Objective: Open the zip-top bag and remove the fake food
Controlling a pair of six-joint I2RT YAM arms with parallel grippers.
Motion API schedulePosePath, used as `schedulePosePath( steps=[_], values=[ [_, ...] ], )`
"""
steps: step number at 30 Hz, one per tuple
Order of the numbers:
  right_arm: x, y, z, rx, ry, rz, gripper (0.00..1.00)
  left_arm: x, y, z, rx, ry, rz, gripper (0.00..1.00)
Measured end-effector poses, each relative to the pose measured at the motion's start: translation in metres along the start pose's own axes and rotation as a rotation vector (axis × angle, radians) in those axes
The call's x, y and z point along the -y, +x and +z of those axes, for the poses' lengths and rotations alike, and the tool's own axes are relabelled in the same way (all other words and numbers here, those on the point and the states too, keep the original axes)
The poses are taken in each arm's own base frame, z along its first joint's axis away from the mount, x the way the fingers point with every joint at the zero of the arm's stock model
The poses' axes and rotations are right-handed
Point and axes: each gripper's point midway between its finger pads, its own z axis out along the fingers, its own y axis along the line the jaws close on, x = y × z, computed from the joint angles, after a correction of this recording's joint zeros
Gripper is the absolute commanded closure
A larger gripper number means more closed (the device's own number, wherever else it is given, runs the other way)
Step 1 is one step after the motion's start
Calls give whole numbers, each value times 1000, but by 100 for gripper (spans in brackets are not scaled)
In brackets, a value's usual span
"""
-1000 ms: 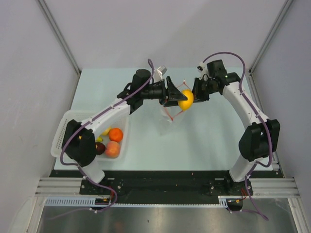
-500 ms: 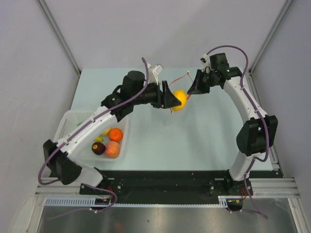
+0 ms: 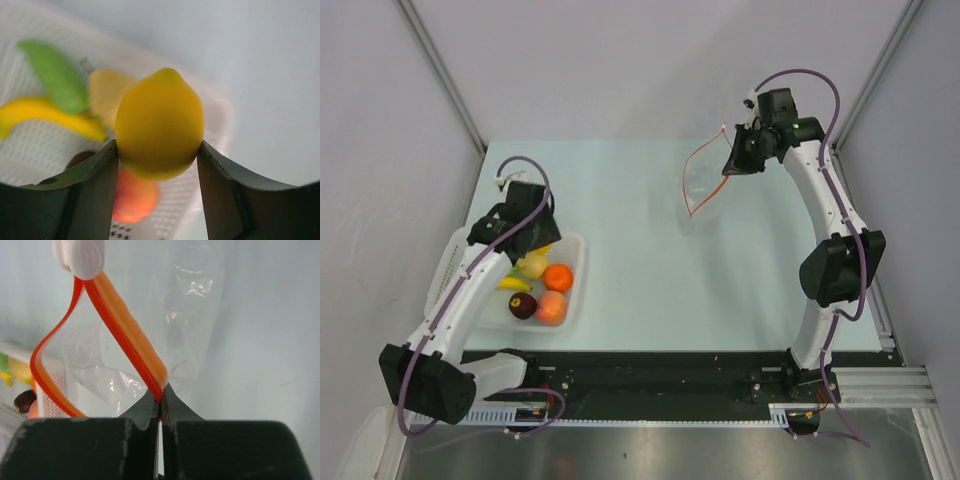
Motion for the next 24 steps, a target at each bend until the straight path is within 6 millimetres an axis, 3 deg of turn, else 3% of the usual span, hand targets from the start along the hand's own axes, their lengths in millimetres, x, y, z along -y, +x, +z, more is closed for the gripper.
schedulePosePath(
  steps=[2, 4, 7, 10, 13, 14, 16, 20, 23, 24],
  values=[
    [11, -3, -4, 10, 48, -8, 100, -48, 31, 18, -83, -161, -23, 100],
    [24, -5, -9, 16, 109, -20, 100, -80, 60, 25, -168, -269, -40, 100],
    [40, -8, -15, 28, 191, -35, 100, -103, 89, 27, -260, -358, -68, 100],
    [47, -7, -18, 25, 229, -49, 100, -108, 101, 33, -309, -389, -88, 97],
    [47, -5, -18, 19, 241, -60, 100, -110, 114, 39, -367, -411, -90, 69],
    [45, -4, -18, 18, 240, -65, 100, -110, 117, 41, -381, -414, -91, 52],
    [37, -6, -15, 19, 223, -77, 100, -111, 121, 42, -393, -414, -95, 33],
    [9, -19, 8, 35, 148, -102, 98, -112, 126, 39, -393, -405, -107, 22],
    [-9, -24, 41, 23, 84, -91, 92, -110, 118, 31, -353, -375, -122, 13],
    [-13, -24, 51, 16, 65, -85, 84, -108, 115, 27, -333, -361, -126, 6]
  ],
)
